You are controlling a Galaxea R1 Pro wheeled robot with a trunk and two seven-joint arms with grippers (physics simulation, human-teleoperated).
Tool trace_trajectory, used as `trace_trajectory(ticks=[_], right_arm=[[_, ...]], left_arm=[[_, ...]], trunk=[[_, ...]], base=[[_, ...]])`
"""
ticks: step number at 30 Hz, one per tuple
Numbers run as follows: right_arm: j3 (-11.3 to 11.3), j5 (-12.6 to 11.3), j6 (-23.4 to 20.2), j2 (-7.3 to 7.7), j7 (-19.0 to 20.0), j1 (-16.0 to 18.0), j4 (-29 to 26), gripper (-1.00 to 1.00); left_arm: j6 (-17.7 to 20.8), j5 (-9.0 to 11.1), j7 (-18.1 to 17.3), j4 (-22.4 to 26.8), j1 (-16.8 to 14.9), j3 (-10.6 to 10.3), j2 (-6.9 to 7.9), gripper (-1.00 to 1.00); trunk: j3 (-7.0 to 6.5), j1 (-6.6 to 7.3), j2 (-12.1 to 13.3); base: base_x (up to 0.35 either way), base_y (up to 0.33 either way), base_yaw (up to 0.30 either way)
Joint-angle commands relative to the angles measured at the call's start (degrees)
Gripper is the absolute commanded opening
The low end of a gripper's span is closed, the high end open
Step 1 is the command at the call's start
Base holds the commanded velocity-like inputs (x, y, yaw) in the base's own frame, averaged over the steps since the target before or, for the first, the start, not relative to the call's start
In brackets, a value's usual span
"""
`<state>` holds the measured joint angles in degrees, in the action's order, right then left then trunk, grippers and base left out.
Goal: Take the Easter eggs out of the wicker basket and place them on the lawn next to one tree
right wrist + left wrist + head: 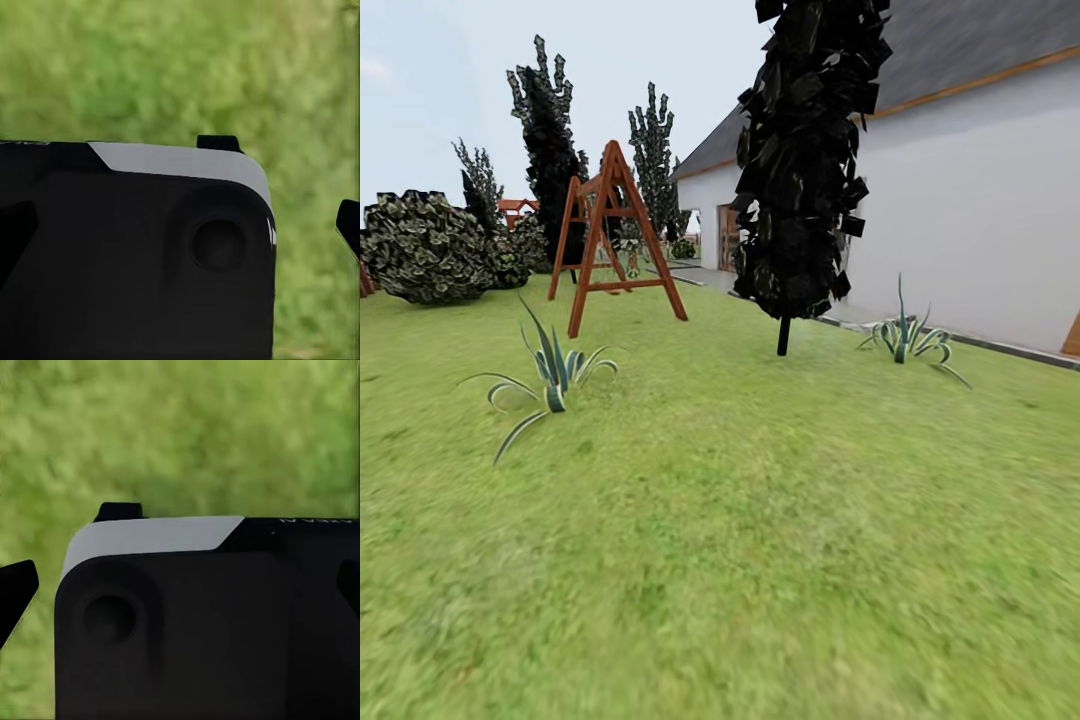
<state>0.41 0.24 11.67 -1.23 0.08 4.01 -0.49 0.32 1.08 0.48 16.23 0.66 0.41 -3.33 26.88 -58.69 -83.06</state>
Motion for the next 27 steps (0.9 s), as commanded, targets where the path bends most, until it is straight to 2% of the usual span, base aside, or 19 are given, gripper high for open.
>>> trace_trajectory(ticks=[1,19,27], right_arm=[[0.03,0.02,0.19,0.0,0.01,0.03,0.07,1.0],[0.03,0.1,0.19,0.0,0.01,0.03,0.14,1.0],[0.03,0.11,0.19,0.0,0.01,0.03,0.14,1.0]], left_arm=[[0.03,0.11,0.05,0.12,0.04,0.03,-0.01,1.0],[0.03,0.15,0.05,0.12,0.03,0.12,-0.07,1.0],[0.03,0.15,0.07,0.12,0.04,0.12,-0.1,1.0]], trunk=[[0.05,-0.03,-0.02],[0.05,-0.03,-0.02],[0.05,-0.03,-0.02]], base=[[0.324,-0.007,0.0],[0.326,-0.001,0.0],[0.322,-0.087,0.0]])
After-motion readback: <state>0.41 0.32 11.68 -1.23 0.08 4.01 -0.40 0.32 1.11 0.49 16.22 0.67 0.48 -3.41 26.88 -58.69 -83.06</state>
